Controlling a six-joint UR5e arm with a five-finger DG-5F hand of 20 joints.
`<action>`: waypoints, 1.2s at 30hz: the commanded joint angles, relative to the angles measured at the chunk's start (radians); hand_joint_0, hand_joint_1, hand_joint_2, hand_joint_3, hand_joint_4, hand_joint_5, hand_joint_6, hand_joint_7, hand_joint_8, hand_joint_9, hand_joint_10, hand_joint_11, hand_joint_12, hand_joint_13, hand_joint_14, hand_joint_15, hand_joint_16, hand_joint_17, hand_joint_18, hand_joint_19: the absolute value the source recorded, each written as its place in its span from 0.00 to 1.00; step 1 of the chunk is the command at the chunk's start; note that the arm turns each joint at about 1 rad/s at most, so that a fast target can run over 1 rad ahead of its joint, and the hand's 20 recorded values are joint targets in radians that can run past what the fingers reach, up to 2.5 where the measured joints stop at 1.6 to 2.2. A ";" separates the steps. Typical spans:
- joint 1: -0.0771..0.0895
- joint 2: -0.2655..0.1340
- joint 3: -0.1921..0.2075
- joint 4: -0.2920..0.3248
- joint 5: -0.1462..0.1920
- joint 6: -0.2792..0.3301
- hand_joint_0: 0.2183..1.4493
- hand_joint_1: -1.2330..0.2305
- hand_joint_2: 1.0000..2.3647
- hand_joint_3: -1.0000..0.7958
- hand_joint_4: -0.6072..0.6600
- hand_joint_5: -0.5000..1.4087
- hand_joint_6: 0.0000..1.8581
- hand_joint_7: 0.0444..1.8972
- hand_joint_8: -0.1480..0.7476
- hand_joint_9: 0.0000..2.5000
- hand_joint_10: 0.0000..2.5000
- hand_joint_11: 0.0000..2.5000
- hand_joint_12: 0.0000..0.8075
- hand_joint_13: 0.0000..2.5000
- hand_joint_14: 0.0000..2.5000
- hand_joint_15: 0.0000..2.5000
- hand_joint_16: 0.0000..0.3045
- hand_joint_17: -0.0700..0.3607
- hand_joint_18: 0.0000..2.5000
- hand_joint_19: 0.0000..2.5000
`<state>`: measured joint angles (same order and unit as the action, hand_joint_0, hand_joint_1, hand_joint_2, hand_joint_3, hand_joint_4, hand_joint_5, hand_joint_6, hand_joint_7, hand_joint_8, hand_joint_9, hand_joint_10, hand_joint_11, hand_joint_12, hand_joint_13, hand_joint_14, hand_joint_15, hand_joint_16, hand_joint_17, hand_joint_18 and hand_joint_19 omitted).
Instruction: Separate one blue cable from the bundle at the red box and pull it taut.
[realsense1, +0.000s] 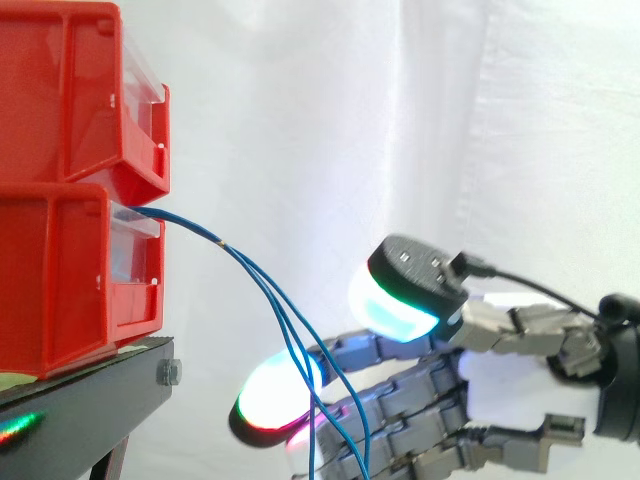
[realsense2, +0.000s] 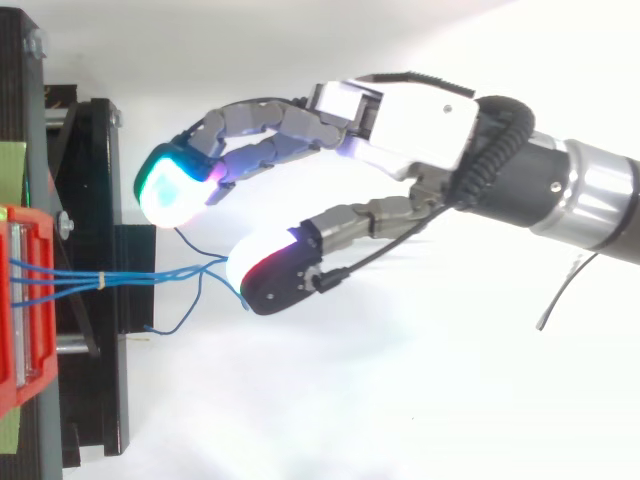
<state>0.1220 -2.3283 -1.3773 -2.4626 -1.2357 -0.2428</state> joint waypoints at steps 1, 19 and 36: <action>-0.004 -0.042 0.044 0.008 -0.019 0.053 0.26 0.40 0.00 0.28 0.67 0.16 0.27 0.50 0.55 0.24 0.01 0.22 0.43 0.26 0.01 0.18 0.13 0.38 0.25 0.13; 0.008 -0.078 0.087 0.074 -0.027 0.171 0.27 0.42 0.00 0.28 0.65 0.16 0.27 0.59 0.56 0.26 0.01 0.24 0.46 0.30 0.01 0.20 0.14 0.39 0.28 0.15; 0.024 -0.157 0.155 0.099 -0.127 0.240 0.27 0.42 0.00 0.29 0.65 0.16 0.27 0.59 0.56 0.26 0.01 0.24 0.46 0.31 0.01 0.20 0.15 0.40 0.29 0.17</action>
<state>0.1411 -2.4798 -1.2304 -2.3662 -1.3487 -0.0089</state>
